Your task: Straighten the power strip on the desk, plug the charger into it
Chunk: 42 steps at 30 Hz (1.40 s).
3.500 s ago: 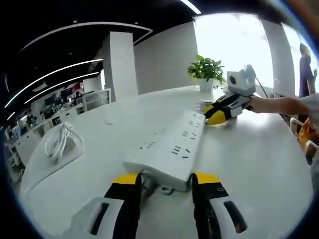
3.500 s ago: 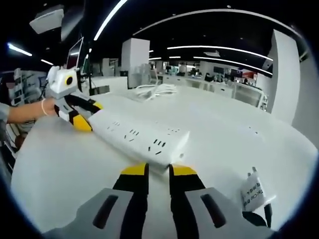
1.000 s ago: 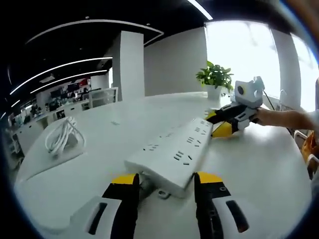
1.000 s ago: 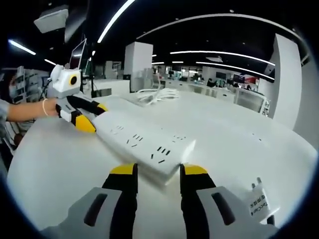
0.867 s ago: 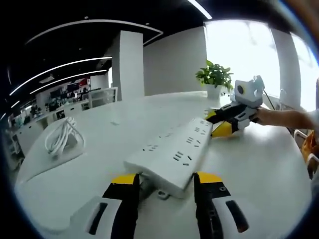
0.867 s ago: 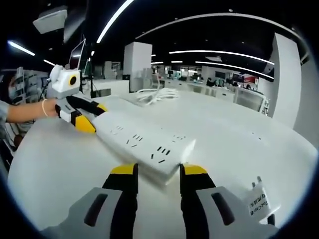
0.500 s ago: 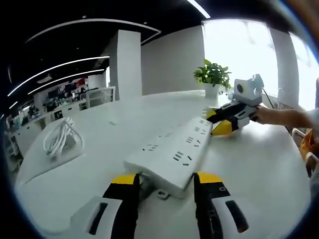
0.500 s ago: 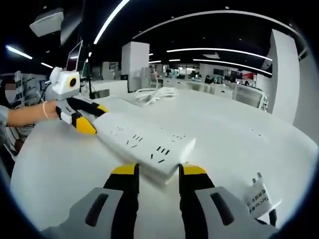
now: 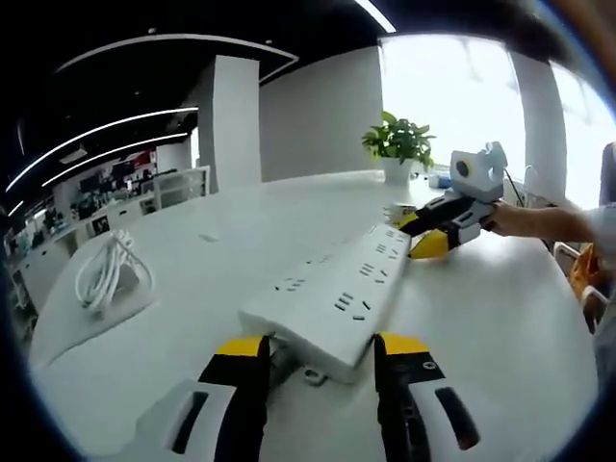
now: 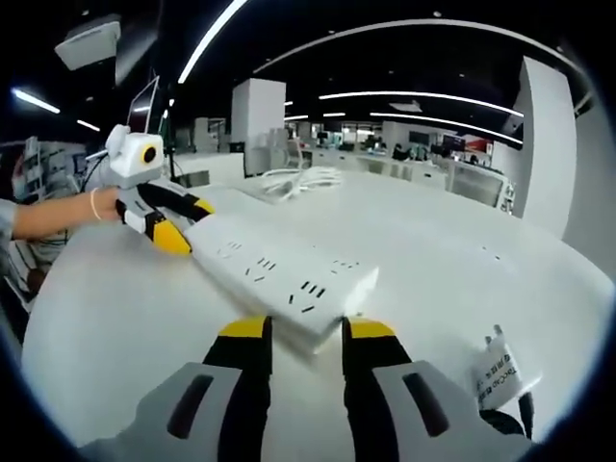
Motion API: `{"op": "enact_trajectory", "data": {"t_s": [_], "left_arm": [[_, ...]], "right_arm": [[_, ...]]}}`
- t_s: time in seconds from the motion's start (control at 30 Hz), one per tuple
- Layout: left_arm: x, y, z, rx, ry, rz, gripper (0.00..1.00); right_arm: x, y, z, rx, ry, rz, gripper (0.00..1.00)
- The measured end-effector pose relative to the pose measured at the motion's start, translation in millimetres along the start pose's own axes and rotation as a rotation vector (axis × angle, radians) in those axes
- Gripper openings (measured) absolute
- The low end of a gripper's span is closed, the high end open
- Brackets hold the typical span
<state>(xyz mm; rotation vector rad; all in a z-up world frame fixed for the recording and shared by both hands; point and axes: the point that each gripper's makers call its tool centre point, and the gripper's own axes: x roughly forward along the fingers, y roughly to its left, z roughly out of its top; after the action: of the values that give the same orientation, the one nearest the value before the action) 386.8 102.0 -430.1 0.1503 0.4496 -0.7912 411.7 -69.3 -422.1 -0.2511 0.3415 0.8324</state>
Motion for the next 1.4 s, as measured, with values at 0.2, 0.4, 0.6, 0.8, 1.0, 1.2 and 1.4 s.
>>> {"op": "enact_trajectory", "data": {"t_s": [0.2,0.4,0.6,0.8,1.0,1.2,1.4], "left_arm": [[2.8,2.3,1.4,0.013,0.023,-0.006,0.44],[6.6,6.5,3.2,0.027,0.032,-0.013,0.44],[9.4,10.7,4.6,0.036,0.043,-0.024,0.44],[12.7,15.1,6.4,0.042,0.047,-0.034,0.44],[15.2,17.3,7.4,0.05,0.052,-0.041,0.44],[17.4,19.3,8.3,0.054,0.048,-0.046,0.44],[17.4,18.8,8.2,0.055,0.046,-0.045,0.44]], "right_arm": [[-1.1,0.8,-1.0,0.0,0.004,-0.005,0.26],[-1.2,0.1,-0.9,0.008,0.003,-0.008,0.26],[-1.0,-0.3,-1.4,0.004,0.005,-0.016,0.26],[0.0,-2.1,-1.4,-0.006,0.005,-0.028,0.25],[1.4,-4.7,-1.0,-0.003,0.002,-0.033,0.25],[2.7,-7.3,-0.8,-0.004,0.002,-0.042,0.25],[3.4,-8.0,-0.6,-0.003,0.003,-0.046,0.25]]}}
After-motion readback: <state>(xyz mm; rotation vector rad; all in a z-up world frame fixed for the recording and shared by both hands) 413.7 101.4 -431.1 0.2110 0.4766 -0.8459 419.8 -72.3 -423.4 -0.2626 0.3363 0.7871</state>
